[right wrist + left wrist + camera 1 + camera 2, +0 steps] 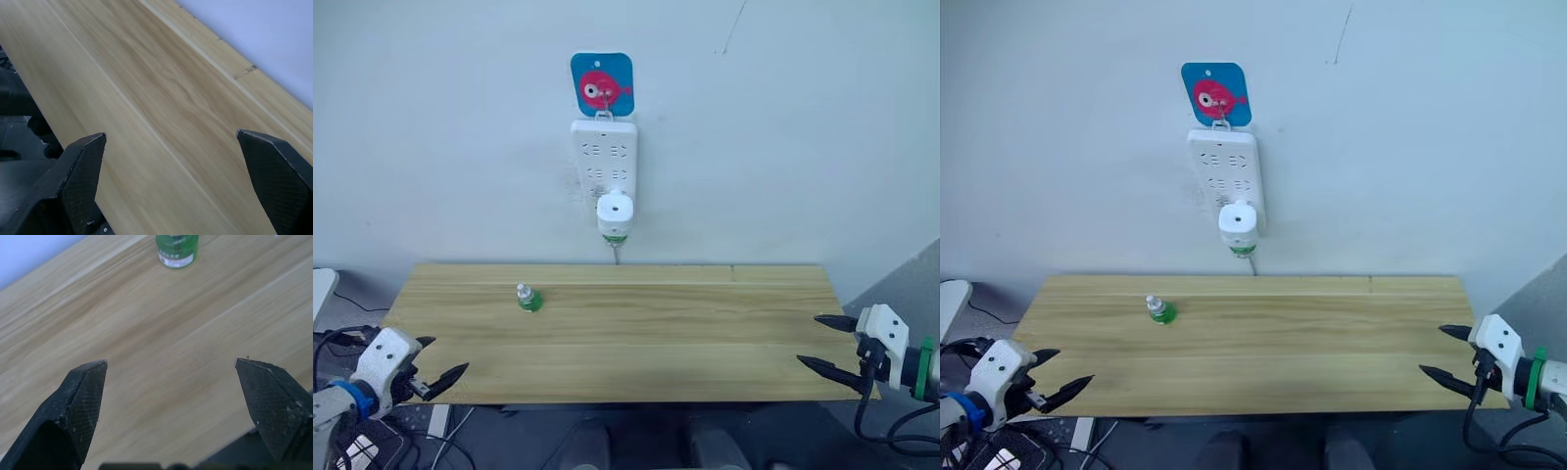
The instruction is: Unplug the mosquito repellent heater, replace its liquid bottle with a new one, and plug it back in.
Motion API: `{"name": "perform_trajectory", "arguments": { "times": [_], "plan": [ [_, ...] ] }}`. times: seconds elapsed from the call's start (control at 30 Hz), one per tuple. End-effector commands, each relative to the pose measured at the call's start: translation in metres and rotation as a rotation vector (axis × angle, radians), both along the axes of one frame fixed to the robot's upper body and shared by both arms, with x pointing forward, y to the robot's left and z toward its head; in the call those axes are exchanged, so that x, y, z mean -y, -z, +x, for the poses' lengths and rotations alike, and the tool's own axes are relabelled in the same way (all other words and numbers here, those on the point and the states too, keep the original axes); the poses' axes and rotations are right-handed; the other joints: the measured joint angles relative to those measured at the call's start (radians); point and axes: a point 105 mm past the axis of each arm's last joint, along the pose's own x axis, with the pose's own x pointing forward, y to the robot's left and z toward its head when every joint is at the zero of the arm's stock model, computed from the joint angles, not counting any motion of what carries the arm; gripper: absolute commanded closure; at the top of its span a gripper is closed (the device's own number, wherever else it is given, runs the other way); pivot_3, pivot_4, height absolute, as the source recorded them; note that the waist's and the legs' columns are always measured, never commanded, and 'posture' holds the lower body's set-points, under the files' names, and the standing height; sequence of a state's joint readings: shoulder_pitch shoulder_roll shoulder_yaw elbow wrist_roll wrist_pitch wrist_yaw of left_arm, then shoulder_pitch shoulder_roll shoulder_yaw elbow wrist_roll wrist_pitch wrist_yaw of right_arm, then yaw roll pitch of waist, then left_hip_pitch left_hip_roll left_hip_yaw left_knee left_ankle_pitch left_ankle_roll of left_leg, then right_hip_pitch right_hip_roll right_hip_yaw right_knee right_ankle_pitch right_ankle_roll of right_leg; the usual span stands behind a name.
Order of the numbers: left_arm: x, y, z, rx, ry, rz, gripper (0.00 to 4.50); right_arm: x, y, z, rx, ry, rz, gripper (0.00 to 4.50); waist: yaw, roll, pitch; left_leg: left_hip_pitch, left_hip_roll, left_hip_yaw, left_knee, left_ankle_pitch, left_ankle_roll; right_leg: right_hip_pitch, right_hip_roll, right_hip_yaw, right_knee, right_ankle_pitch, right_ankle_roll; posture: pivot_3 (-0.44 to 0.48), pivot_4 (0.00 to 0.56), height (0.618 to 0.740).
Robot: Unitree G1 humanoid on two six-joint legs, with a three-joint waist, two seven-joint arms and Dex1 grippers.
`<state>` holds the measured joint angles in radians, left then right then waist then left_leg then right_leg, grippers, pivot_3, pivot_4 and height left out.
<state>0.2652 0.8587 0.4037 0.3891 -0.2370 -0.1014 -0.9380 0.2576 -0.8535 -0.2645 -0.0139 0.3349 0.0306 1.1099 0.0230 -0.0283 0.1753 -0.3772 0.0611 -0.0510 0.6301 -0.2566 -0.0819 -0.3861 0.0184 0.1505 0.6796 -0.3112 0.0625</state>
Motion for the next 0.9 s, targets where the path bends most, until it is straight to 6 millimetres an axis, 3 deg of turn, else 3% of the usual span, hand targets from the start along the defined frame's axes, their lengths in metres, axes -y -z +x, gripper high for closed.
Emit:
{"name": "perform_trajectory", "arguments": {
  "times": [0.03, 0.13, 0.23, 0.3, 0.43, 0.53, 0.67, 0.8, 0.9],
  "plan": [
    [-0.006, -0.019, 0.003, 0.048, 0.009, 0.020, 0.00, -0.006, -0.018, 0.004, 0.091, -0.025, 0.003, 0.05, 0.000, 0.001, 0.009, 0.000, 0.000, 0.000, 0.000, 0.000, 0.000, 0.000, 0.000, 0.000, 0.000, 0.000, 0.000, 0.138, 0.206, 0.740],
    [0.004, -0.031, 0.013, 0.106, 0.034, 0.035, 0.00, -0.016, -0.022, 0.007, 0.115, -0.028, 0.025, 0.05, -0.002, 0.000, 0.024, -0.001, 0.000, 0.000, 0.001, 0.000, 0.000, -0.001, 0.000, 0.000, 0.000, 0.000, 0.001, 0.122, 0.225, 0.740],
    [0.031, -0.042, 0.024, 0.156, 0.073, -0.023, 0.00, -0.035, -0.030, 0.011, 0.163, -0.053, 0.066, 0.05, -0.002, 0.001, 0.036, -0.003, 0.000, -0.001, 0.001, 0.000, 0.000, -0.002, 0.000, 0.000, 0.000, 0.000, 0.001, 0.104, 0.240, 0.740],
    [0.052, -0.051, 0.031, 0.185, 0.104, -0.065, 0.00, -0.057, -0.046, 0.011, 0.219, -0.098, 0.108, 0.05, -0.003, 0.002, 0.044, -0.004, 0.000, -0.001, 0.001, 0.000, 0.000, -0.002, -0.001, 0.000, 0.000, 0.001, 0.001, 0.097, 0.247, 0.740],
    [0.071, -0.067, 0.041, 0.209, 0.112, -0.142, 0.00, -0.090, -0.078, 0.011, 0.305, -0.151, 0.176, 0.05, -0.012, 0.002, 0.062, -0.004, 0.000, -0.003, 0.001, 0.000, 0.000, -0.002, 0.000, -0.002, 0.001, 0.003, -0.002, 0.079, 0.264, 0.740],
    [0.096, -0.086, 0.057, 0.256, 0.150, -0.229, 0.00, -0.115, -0.108, 0.014, 0.376, -0.181, 0.253, 0.05, -0.021, 0.002, 0.073, -0.005, 0.000, -0.004, 0.001, 0.000, 0.000, -0.002, 0.000, -0.002, 0.001, 0.003, -0.002, 0.070, 0.276, 0.740],
    [0.123, -0.109, 0.075, 0.304, 0.204, -0.323, 0.00, -0.136, -0.130, 0.016, 0.413, -0.199, 0.320, 0.05, -0.022, -0.001, 0.088, -0.007, 0.000, -0.007, 0.004, 0.000, -0.001, -0.002, -0.001, -0.005, 0.001, 0.004, -0.001, 0.054, 0.290, 0.740],
    [0.150, -0.131, 0.100, 0.349, 0.257, -0.409, 0.89, -0.153, -0.145, 0.022, 0.440, -0.179, 0.402, 0.00, -0.026, -0.002, 0.099, -0.009, 0.000, -0.008, 0.005, 0.000, -0.001, -0.002, -0.001, -0.007, 0.001, 0.004, -0.001, 0.027, 0.304, 0.740],
    [0.163, -0.146, 0.119, 0.398, 0.287, -0.443, 0.89, -0.163, -0.149, 0.024, 0.449, -0.173, 0.423, 0.00, -0.026, -0.001, 0.108, -0.010, 0.000, -0.010, 0.006, 0.000, -0.001, -0.003, -0.001, -0.008, 0.001, 0.004, -0.002, 0.007, 0.309, 0.740]
  ]
}}
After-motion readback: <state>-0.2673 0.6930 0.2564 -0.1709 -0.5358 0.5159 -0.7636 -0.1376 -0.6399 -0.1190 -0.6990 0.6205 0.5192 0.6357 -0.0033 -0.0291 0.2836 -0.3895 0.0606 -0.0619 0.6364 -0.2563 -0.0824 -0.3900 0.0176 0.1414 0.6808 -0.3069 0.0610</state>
